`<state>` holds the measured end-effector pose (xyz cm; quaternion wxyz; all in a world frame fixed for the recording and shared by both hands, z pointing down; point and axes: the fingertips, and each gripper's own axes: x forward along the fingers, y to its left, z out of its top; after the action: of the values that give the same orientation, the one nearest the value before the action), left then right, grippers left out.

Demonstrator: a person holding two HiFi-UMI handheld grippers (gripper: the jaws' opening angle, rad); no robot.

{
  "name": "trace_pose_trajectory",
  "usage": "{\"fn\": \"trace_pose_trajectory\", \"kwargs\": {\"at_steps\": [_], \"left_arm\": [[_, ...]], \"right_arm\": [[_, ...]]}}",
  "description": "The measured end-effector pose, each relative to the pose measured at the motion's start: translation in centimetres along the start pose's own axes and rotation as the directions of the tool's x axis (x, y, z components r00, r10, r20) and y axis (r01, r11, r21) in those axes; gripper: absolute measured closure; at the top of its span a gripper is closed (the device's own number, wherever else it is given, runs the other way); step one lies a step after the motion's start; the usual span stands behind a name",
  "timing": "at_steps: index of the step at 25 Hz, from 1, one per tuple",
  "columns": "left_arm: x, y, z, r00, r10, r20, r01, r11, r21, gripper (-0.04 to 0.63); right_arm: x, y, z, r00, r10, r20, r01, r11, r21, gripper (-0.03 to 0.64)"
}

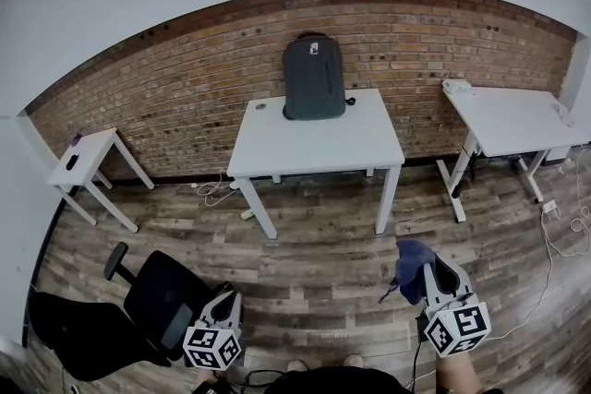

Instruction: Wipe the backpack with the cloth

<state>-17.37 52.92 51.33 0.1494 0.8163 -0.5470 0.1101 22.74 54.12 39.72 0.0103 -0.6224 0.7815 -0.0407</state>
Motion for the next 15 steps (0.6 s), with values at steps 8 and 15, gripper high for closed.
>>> {"fn": "trace_pose_trajectory", "kwargs": {"at_steps": [8,15], "left_arm": [[-0.2,2.9,-0.3,1.0,-0.014,-0.01,0.014,1.0,0.009,0.598],[-0.1,4.6,0.0,1.0,-0.026,0.003,0.026,1.0,0.004,0.598]], "right_arm": [[0.1,2.7,-0.2,1.0,-0.022,-0.005,0.022,0.999,-0.04,0.581],[0.2,3.3,0.5,0.998,-0.06,0.005,0.06,0.997,-0.046,0.582]]}}
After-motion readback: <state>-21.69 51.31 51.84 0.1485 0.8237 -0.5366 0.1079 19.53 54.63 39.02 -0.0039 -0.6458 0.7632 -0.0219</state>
